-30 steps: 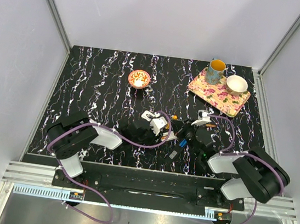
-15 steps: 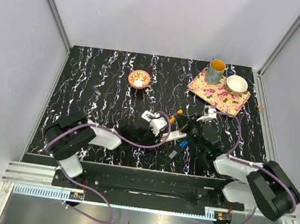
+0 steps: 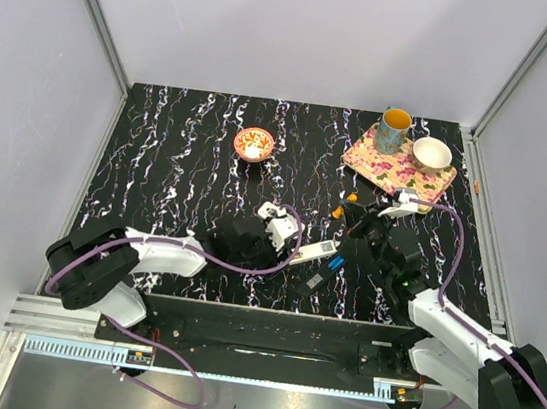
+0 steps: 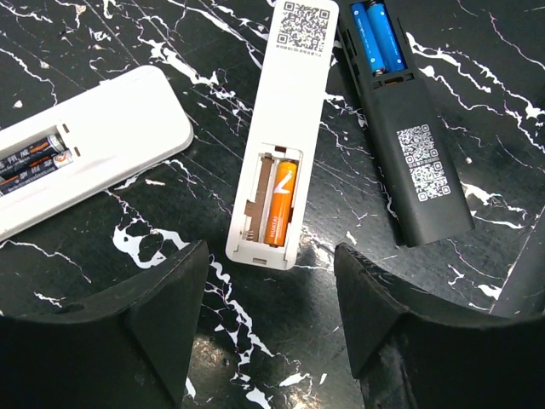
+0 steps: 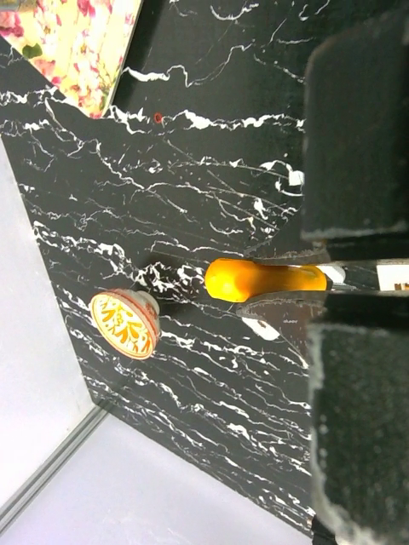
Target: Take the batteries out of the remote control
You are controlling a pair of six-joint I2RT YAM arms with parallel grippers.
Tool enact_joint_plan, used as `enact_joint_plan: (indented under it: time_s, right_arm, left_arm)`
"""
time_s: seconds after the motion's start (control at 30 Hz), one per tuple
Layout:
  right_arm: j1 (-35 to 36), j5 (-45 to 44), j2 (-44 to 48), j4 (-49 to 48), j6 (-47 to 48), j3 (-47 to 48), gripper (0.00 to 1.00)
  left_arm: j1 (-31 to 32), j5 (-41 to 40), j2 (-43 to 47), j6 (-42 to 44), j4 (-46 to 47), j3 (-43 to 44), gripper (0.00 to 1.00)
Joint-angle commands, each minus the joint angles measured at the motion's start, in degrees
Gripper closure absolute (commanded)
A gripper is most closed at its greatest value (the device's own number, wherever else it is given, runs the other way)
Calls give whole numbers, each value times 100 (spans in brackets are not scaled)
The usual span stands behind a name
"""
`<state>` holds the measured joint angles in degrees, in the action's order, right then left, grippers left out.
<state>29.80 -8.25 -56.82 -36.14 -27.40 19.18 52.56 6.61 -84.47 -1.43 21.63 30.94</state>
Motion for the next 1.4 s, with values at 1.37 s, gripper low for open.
enact_joint_plan:
  time_s: [1.37]
  right_arm:
    - [-335,1863,-2087,-701,50,1079,100]
  left_arm:
    - [-1010,-697,-2039,275,-687,2012,37]
